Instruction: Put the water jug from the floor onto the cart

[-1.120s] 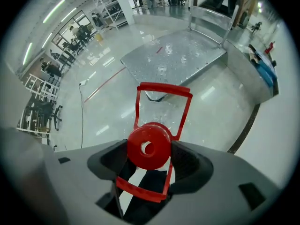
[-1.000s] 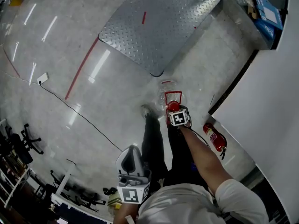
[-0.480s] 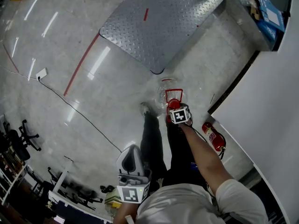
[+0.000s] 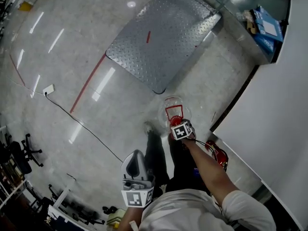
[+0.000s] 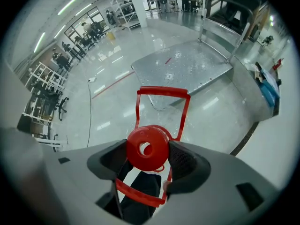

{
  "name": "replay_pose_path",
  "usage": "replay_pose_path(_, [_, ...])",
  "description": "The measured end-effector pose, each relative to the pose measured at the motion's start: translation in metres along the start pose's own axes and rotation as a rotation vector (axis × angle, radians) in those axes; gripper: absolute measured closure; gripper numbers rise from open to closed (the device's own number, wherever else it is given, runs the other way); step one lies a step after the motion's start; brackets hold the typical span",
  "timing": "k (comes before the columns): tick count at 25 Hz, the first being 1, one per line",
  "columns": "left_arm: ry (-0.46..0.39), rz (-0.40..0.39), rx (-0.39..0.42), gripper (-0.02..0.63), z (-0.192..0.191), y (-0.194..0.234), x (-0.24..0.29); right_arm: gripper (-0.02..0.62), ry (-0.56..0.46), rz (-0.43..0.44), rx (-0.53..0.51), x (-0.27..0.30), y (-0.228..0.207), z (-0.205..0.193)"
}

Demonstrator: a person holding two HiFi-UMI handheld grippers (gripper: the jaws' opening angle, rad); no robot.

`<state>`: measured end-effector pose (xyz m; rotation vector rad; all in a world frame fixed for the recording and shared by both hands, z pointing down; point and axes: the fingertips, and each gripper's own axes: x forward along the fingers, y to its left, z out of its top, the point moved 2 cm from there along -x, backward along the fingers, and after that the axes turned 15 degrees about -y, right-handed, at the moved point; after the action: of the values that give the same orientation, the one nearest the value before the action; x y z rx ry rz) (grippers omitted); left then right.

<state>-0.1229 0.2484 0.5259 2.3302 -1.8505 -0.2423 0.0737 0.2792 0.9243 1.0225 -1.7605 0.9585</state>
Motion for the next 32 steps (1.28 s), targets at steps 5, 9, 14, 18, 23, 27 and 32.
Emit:
replay_pose_path(5, [-0.099, 0.021, 0.004, 0.603, 0.03, -0.021, 0.025, 0.311, -0.023, 0.015, -0.023, -0.056, -0.021, 0.051])
replay_pose_path(9, [-0.146, 0.049, 0.009, 0.603, 0.056, -0.047, 0.037, 0.311, -0.046, 0.03, -0.058, -0.1, -0.037, 0.081])
replay_pose_path(14, [-0.235, 0.045, 0.01, 0.603, 0.086, -0.066, 0.06, 0.313, -0.099, 0.027, -0.116, -0.117, -0.066, 0.123])
replay_pose_path(18, [-0.288, 0.022, 0.022, 0.603, 0.102, -0.053, 0.09, 0.313, -0.121, 0.014, -0.12, -0.123, -0.076, 0.158])
replay_pose_path(23, [-0.329, -0.025, 0.007, 0.603, 0.108, -0.023, 0.162, 0.314, -0.112, 0.025, -0.036, -0.12, -0.09, 0.206])
replay_pose_path(27, [-0.336, -0.105, 0.008, 0.603, 0.118, -0.001, 0.23, 0.313, -0.104, -0.009, 0.013, -0.119, -0.104, 0.25])
replay_pose_path(32, [-0.339, -0.198, 0.0, 0.603, 0.131, 0.03, 0.292, 0.313, -0.129, -0.029, 0.041, -0.109, -0.108, 0.312])
